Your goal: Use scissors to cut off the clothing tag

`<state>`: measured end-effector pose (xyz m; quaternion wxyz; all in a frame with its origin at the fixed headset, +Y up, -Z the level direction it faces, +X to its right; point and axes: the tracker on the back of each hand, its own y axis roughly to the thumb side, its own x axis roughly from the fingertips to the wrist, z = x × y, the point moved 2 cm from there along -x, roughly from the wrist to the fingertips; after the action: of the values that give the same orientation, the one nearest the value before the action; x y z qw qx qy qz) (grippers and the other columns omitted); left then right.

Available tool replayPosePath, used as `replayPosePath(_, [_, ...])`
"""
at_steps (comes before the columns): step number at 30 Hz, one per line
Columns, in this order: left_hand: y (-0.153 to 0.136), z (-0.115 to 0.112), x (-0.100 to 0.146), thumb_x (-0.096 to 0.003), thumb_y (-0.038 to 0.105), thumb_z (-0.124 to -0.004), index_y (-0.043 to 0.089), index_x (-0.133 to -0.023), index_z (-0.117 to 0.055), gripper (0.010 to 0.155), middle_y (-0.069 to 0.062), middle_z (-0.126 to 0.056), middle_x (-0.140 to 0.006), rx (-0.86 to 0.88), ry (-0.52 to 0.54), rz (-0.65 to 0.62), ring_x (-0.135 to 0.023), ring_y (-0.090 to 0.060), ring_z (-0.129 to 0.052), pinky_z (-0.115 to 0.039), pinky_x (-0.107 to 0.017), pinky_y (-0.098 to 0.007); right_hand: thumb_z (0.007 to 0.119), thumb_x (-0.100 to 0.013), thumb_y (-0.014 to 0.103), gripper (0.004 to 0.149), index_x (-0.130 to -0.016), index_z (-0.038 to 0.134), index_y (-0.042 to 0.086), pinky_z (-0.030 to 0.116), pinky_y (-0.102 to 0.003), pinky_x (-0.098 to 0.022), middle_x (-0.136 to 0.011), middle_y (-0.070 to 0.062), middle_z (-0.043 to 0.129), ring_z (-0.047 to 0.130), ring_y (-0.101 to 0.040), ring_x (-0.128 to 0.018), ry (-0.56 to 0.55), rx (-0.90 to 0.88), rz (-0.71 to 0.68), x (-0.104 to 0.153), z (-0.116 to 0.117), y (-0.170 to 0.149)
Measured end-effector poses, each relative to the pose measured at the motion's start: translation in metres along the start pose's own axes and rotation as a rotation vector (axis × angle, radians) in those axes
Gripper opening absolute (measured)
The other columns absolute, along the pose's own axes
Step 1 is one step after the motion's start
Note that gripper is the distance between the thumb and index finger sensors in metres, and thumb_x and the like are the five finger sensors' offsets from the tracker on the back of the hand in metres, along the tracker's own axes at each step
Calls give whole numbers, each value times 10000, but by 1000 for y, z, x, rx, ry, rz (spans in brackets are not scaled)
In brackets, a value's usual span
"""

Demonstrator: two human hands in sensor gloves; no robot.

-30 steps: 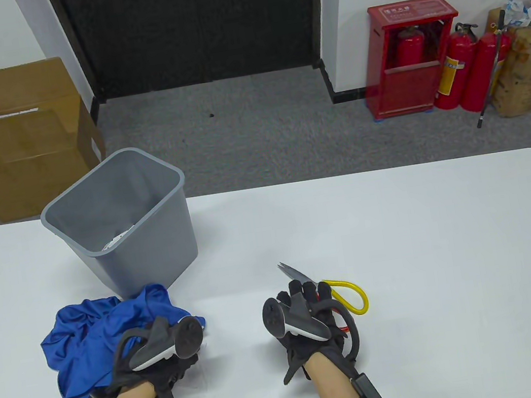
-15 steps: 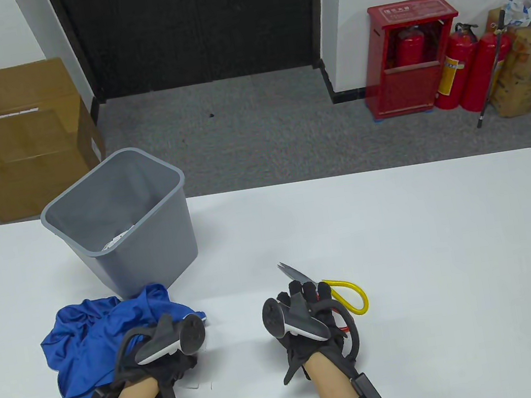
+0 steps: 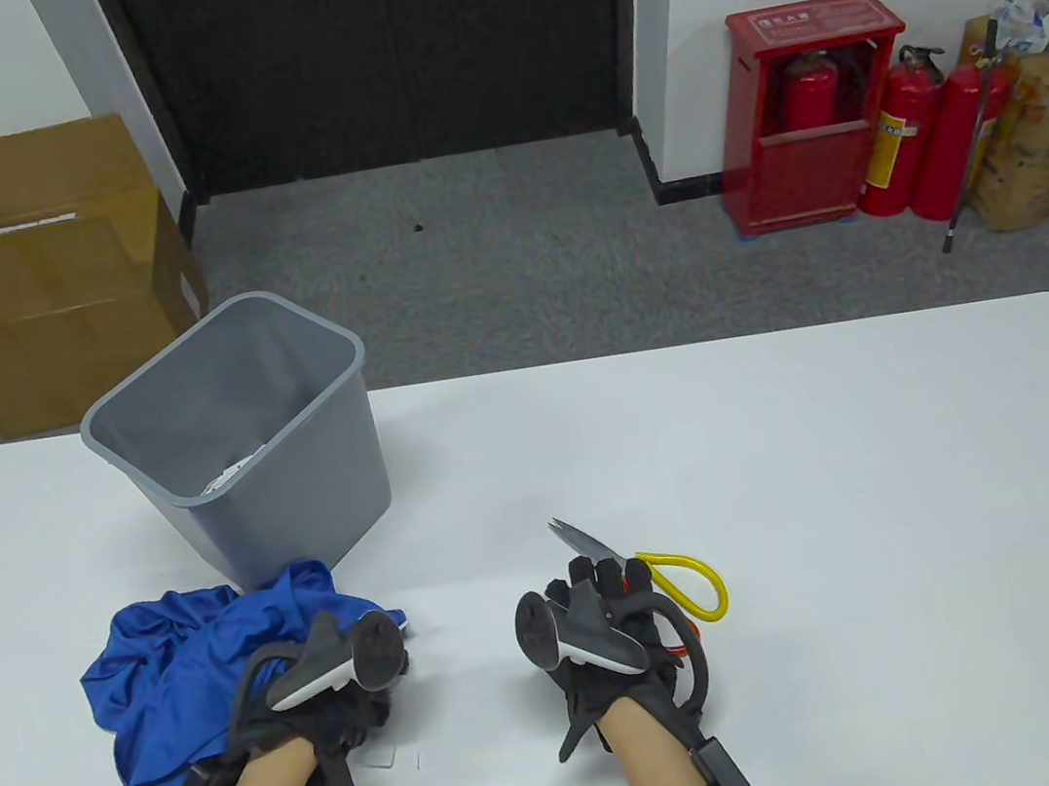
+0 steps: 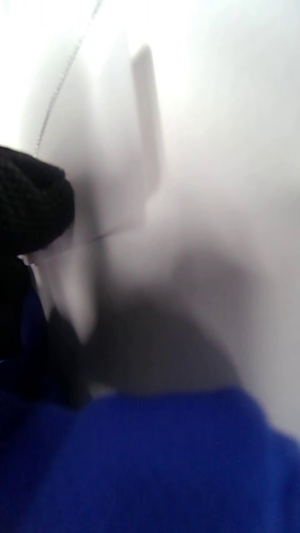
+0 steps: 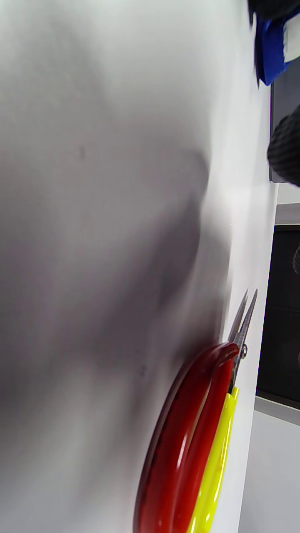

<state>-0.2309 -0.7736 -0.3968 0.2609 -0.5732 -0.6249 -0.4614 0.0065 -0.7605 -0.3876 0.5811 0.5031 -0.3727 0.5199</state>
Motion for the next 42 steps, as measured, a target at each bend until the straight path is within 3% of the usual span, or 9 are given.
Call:
replayPosePath(4, [2,1,-1,-490,352,-825,427,-988,-525,586,58,-510,-1137,2,21,-9,-1057,-270,-621,-433,-826,-621,608,-449,540,761,-1050,334,163,160,-712,-629,-1128,-201,288,349,-500,-1007,2,-2,2,0,0,0])
replayPosePath(10, [6,3,6,-474,353,-862,412,-884,-685,451,130,-828,-902,-52,124,-42,-914,-187,-821,-518,-820,-580,608,-449,540,760,-1050,335,161,160,-712,-628,-1128,-202,288,350,-501,-1006,4,4,1,0,0,1])
replayPosePath(18, [5,5,10,-474,327,-867,411,-929,-670,503,131,-872,-869,-76,157,-59,-878,-166,-875,-512,-821,-609,608,-449,540,761,-1050,334,161,160,-711,-628,-1128,-202,287,350,-500,-1006,10,0,-2,0,1,1])
replayPosePath(23, [3,24,25,-472,330,-872,407,-937,-669,513,120,-870,-872,-46,225,-87,-868,-167,-873,-490,-828,-626,608,-449,539,763,-1050,329,161,157,-711,-628,-1128,-204,272,336,-501,-1007,7,-9,-3,0,1,1])
replayPosePath(28, [-16,67,49,-477,335,-866,401,-948,-657,520,116,-856,-884,60,308,-80,-876,-172,-858,-487,-827,-631,606,-450,540,768,-1051,314,162,155,-710,-628,-1128,-202,250,318,-501,-1009,7,-6,-2,0,2,1])
replayPosePath(33, [-46,131,87,-486,341,-859,396,-960,-651,521,110,-851,-890,251,408,-86,-876,-177,-855,-502,-821,-628,606,-450,539,765,-1051,317,163,152,-711,-628,-1128,-203,249,317,-502,-1009,10,-8,-5,-1,3,1])
replayPosePath(36, [-63,173,110,-496,345,-856,399,-979,-644,531,107,-845,-899,356,526,-88,-880,-179,-850,-501,-823,-629,607,-450,539,765,-1051,319,164,150,-711,-628,-1128,-203,248,316,-501,-1009,18,0,-3,-2,5,1])
replayPosePath(42, [-87,234,126,-507,357,-847,403,-1023,-620,566,120,-837,-907,328,729,58,-885,-170,-849,-506,-825,-629,606,-450,539,764,-1051,319,165,149,-711,-628,-1127,-204,237,304,-503,-1009,25,3,-4,-2,6,1])
